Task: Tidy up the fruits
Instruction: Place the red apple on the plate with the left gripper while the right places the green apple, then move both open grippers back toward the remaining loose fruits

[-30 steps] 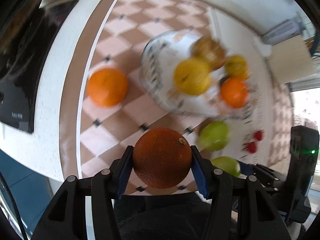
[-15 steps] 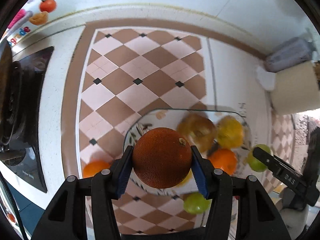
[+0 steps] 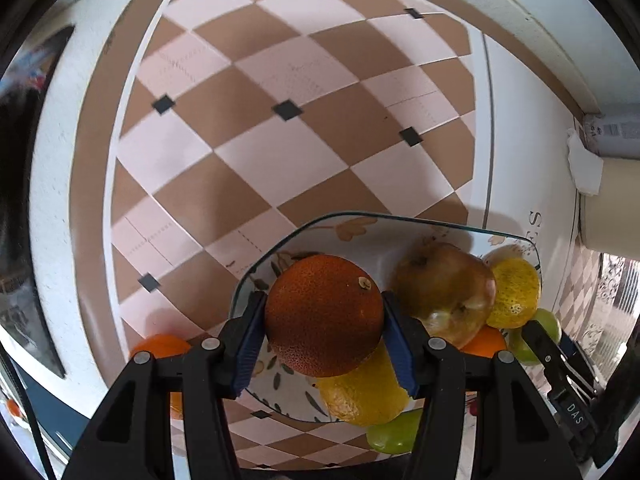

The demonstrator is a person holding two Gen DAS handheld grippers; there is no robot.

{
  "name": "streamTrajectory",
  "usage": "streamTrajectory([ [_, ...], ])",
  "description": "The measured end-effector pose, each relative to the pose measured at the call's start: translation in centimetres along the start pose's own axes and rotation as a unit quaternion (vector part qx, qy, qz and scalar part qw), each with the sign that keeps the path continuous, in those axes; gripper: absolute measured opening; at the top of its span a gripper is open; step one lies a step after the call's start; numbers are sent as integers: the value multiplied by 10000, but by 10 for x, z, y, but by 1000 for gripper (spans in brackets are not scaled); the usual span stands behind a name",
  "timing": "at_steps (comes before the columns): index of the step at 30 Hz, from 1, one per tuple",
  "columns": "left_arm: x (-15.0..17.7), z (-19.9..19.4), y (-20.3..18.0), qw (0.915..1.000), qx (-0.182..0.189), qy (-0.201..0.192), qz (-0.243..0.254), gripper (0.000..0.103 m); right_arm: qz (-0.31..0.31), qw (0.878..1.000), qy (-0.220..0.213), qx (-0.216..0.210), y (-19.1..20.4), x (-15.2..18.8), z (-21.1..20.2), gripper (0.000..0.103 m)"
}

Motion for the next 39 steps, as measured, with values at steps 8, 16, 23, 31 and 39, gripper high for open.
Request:
streamTrajectory([
  [8, 3, -21, 4, 9989, -303, -338, 144, 91, -41, 10000, 6, 37, 2, 1, -10, 77],
  [16, 37, -65, 6, 9931, -631, -977, 176, 91, -430, 9972, -188, 583, 16, 20, -33, 91],
  [23, 86, -86, 3, 9835, -952, -1489, 385, 91, -732, 9936, -390, 770, 37, 54, -54, 94],
  [31, 134, -105, 1, 9772, -886, -1870, 468, 91, -726, 9934, -611, 646, 49, 95, -84, 94],
  [39, 178, -135, -7, 9724, -694, -2155, 572, 91, -909, 9903, -910, 520, 66, 131, -133, 94],
])
Point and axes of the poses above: each gripper's, at about its wrist camera, not at the fingertips, and z roughly the way its jaws point, y to its left, x to its underside, the point moved 8 cm from there along z, roughly the way its jaws point, and after that the axes turned 4 degrees about y, right-handed, at the moved point
